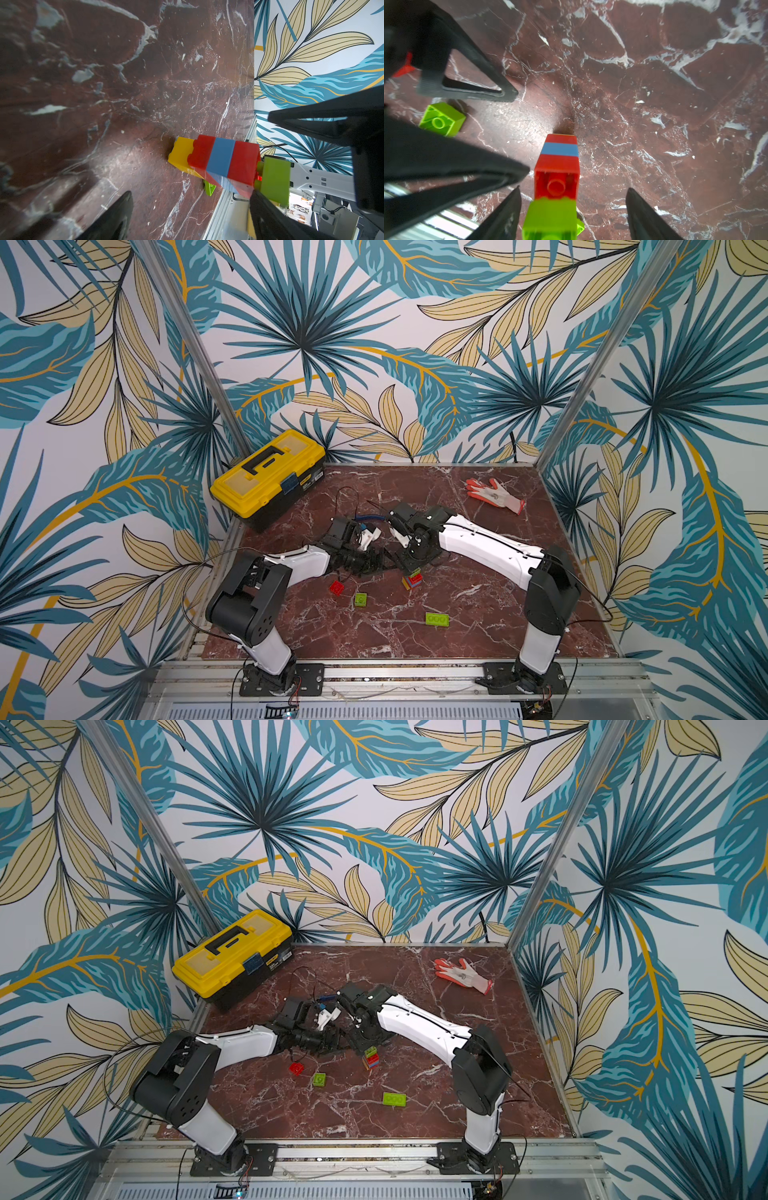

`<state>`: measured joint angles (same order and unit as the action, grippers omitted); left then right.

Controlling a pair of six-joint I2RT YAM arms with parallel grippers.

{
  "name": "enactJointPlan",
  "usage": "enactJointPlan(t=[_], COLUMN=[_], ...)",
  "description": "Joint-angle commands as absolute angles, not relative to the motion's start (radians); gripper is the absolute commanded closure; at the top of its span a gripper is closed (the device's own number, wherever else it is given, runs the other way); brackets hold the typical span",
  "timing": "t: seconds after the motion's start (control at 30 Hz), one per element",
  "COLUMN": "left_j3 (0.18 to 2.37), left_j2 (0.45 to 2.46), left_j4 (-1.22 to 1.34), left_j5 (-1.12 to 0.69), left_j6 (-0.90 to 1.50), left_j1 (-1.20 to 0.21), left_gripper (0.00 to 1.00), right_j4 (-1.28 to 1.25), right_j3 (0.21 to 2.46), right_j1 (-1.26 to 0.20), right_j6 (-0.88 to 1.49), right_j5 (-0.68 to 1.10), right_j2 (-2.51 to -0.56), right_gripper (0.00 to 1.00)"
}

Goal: Assemble a carrot with lego
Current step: Assemble the lego brick with the lego brick.

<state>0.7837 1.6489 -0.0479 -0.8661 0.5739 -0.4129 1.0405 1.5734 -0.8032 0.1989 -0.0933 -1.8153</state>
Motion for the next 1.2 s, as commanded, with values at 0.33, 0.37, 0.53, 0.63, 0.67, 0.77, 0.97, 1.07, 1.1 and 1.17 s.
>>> enactJointPlan(t=[0.33, 0.37, 0.53, 0.63, 0.67, 0.77, 0.97, 1.07, 1.1, 1.17], left_j3=[0.771, 0.770, 0.769, 0.771, 0.771, 0.770, 0.768, 0.768, 0.768, 0.768], left_j2=[1.617, 1.618, 1.621, 1.627, 1.628, 1.624, 1.629, 1.628, 1.627, 1.627], left_j4=[-0.038, -0.037, -0.038, -0.037, -0.037, -0.037, -0.036, -0.037, -0.038, -0.037], left_j5=[-0.856, -0.857, -0.862, -0.863, -0.863, -0.864, -0.864, -0.867, -0.867, -0.867], left_j6=[0.569, 0.569, 0.565, 0.563, 0.563, 0.563, 0.561, 0.561, 0.561, 0.561], left_j1=[-0.397, -0.397, -0.397, -0.396, -0.396, -0.398, -0.397, -0.397, -0.396, -0.399], left_gripper=[0.11, 0.11, 0.11, 0.11, 0.10, 0.11, 0.11, 0.11, 0.11, 0.11], right_j4=[1.096, 1.089, 1.076, 1.081, 1.081, 1.077, 1.081, 1.082, 1.083, 1.082], right_j3=[1.525, 1.526, 1.529, 1.530, 1.530, 1.529, 1.532, 1.536, 1.538, 1.539], right_j1=[-0.764, -0.765, -0.778, -0.785, -0.788, -0.793, -0.795, -0.795, -0.795, -0.795], right_j6=[0.227, 0.227, 0.230, 0.233, 0.232, 0.235, 0.237, 0.239, 0.239, 0.243], right_j5=[0.014, 0.025, 0.049, 0.048, 0.048, 0.053, 0.046, 0.044, 0.042, 0.033], right_j2=[-1.725, -1.728, -1.746, -1.766, -1.772, -1.789, -1.802, -1.812, -1.812, -1.813], right_gripper=[0.37, 0.37, 0.38, 0.39, 0.40, 0.44, 0.48, 0.52, 0.54, 0.56])
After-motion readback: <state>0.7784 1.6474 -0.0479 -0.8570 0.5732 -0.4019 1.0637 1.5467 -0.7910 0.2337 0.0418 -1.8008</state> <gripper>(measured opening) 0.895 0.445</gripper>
